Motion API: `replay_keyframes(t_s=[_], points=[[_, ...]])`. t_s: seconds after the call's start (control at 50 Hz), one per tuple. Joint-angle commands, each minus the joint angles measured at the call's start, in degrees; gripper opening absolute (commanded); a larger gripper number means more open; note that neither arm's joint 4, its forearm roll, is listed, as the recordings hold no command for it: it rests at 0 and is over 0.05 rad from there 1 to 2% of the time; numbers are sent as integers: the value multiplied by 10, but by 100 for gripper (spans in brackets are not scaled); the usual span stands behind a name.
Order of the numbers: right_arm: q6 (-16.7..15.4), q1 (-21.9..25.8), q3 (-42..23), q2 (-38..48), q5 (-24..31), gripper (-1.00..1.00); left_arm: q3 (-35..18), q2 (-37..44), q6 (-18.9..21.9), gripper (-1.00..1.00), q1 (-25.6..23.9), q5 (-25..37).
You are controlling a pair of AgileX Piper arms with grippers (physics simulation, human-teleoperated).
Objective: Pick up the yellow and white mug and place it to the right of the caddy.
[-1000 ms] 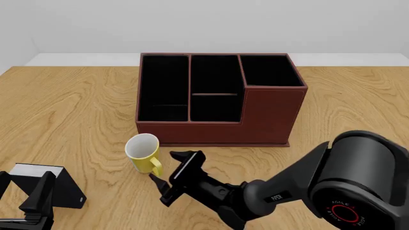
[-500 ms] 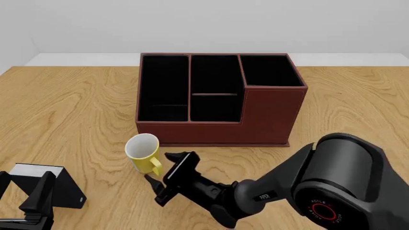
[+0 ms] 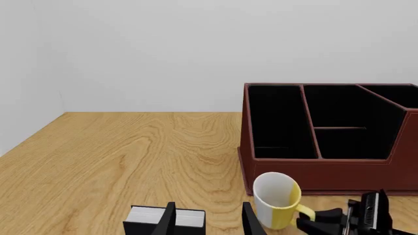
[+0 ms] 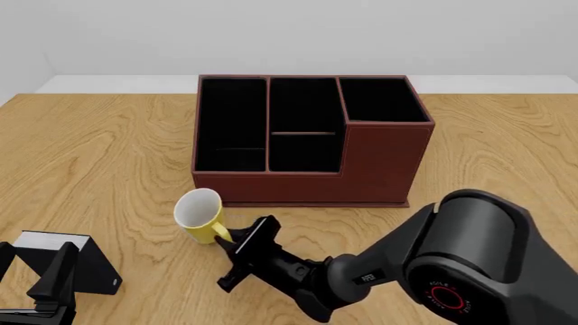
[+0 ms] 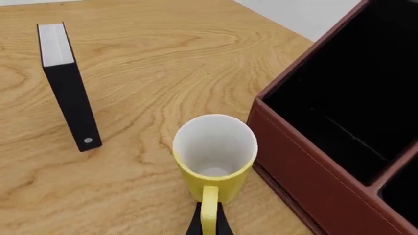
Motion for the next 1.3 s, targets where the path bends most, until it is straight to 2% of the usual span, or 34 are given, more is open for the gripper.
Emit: replay_keyframes(t_s=[0.02, 0.36, 0.6, 0.9, 0.94, 1.3], points=[[-3, -3, 7, -8, -5, -100, 0, 0, 0, 100, 0, 0], [-14, -1, 30, -25, -23, -100, 0, 0, 0, 100, 0, 0], [1, 16, 45, -60, -5, -100, 0, 0, 0, 100, 0, 0], [-4, 16, 99, -135, -3, -100, 0, 0, 0, 100, 0, 0], [2, 16, 103, -141, 0, -100, 0, 0, 0, 100, 0, 0], [-9, 22, 169, -236, 10, -100, 0, 0, 0, 100, 0, 0]])
